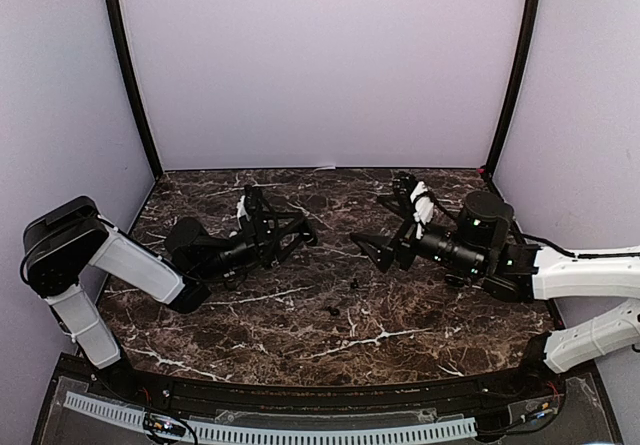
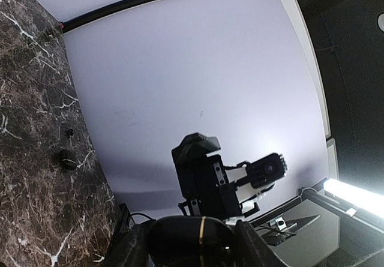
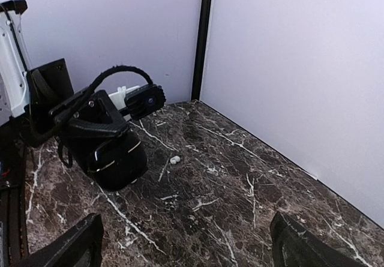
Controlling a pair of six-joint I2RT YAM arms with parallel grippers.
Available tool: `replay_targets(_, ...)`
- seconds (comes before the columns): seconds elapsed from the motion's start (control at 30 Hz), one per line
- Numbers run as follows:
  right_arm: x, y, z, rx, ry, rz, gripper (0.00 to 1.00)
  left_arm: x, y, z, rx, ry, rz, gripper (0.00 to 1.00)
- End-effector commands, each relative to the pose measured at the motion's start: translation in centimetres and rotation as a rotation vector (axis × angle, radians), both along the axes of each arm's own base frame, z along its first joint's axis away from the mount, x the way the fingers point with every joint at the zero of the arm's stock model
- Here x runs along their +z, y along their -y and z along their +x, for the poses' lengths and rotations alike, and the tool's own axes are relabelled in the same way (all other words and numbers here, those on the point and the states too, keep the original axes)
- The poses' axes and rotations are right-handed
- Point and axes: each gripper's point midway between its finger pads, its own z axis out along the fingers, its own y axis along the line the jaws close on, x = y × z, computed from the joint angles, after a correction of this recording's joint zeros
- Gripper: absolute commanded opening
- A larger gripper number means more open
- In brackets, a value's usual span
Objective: Insert the wireless bluetooth earbuds into the charging case
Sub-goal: Pass from the left arm to the right
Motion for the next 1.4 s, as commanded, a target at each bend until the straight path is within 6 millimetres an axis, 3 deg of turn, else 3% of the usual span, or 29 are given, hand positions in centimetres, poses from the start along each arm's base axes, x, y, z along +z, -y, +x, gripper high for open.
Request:
replay_targets(0.0,-2.0,-0.6,-0.4,-0.121,0.004,-0.044,0.90,0.6,-0.6,0.9,0.051,-0.019,-0.056,0.38)
replay_targets(0.07,-1.9,-1.3,-1.0,-0.131,0.025,-0.040,0.80,0.4,-0.4,1.1,0.050,-0.031,-0.058,0.37)
replay_targets(0.17,-2.0,-2.9,-1.4,-0.124,0.041,-0.039,0.74,-0.2,-0.3,1.4,0.058,-0.055,-0.058,0.36)
replay_targets(0.37,-3.2,-6.3,-1.3,-0.125,0.066,-0.102,0.66,-0.8,-0.5,1.5,0.077,-0.067,-0.051,0.36)
replay_targets(0.53,-3.3,-7.9,-0.8,-0.128,0.076,-0.100,0.64,-1.0,-0.8,1.5,0.102,-0.065,-0.041,0.36)
replay_targets(1.0,-3.4,-10.4,0.4,-0.151,0.089,-0.120,0.53,-1.4,-0.9,1.6,0.115,-0.072,-0.030,0.37)
replay_targets(1.03,-4.3,-10.6,0.6,-0.154,0.083,-0.141,0.51,-1.4,-0.9,1.6,0.116,-0.073,-0.031,0.37)
replay_targets(1.17,-4.6,-11.1,1.0,-0.165,0.079,-0.151,0.46,-1.5,-0.9,1.6,0.117,-0.073,-0.030,0.37)
replay_targets(1.37,-4.3,-10.9,1.4,-0.197,0.063,-0.130,0.19,-1.7,-1.0,1.6,0.119,-0.076,-0.027,0.38)
